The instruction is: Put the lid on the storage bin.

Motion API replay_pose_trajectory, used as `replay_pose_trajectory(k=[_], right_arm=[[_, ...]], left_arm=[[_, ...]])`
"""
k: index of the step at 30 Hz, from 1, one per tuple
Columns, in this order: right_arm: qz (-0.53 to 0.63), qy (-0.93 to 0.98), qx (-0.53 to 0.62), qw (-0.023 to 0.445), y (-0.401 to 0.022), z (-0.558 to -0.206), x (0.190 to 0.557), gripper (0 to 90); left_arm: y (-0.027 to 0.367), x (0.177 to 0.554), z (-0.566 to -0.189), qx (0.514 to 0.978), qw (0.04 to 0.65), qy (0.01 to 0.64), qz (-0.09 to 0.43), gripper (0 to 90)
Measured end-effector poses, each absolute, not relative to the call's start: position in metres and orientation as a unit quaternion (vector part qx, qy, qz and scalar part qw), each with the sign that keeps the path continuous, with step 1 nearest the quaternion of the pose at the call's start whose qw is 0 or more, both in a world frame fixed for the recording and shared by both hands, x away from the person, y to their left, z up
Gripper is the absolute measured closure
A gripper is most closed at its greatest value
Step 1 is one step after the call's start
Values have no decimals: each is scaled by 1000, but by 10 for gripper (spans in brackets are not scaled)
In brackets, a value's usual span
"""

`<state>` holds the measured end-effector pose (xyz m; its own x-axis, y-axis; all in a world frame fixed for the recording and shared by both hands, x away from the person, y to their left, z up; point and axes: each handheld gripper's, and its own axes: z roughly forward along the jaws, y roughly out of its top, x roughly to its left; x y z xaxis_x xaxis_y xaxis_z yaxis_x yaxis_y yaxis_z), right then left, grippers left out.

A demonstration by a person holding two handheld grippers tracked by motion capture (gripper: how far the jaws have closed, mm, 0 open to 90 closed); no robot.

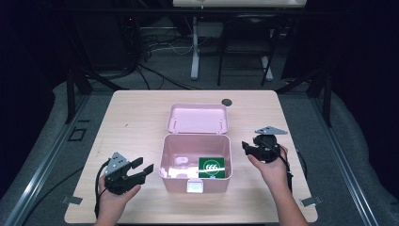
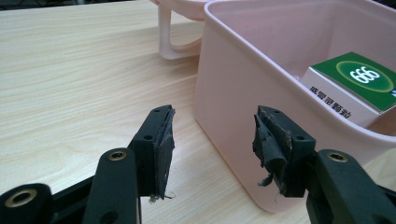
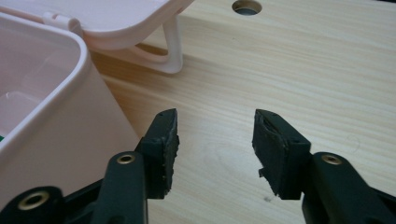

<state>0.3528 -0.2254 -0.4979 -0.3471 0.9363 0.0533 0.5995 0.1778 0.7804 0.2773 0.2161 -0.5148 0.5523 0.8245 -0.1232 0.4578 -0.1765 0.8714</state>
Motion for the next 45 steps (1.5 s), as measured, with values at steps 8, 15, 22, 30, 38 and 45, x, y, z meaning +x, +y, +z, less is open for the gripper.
replay_pose_trajectory(k=[8,15,22,30,38,45], right_arm=[[381,727,535,202,-227,-496,353,555],[383,726,538,190,-228,-490,352,561],[400,716,541,189,-223,-483,354,565],[409,726,534,143,-215,-469,363,574],[400,733,534,133,-211,-458,371,597],[385,741,534,130,-206,-452,378,611]], left_arm=[[211,279,-517,751,465,429,187,499],[210,275,-510,741,483,427,186,598],[210,274,-503,747,476,425,186,599],[207,278,-498,750,475,423,183,594],[201,276,-491,753,477,414,183,595],[198,276,-482,755,480,408,184,599]])
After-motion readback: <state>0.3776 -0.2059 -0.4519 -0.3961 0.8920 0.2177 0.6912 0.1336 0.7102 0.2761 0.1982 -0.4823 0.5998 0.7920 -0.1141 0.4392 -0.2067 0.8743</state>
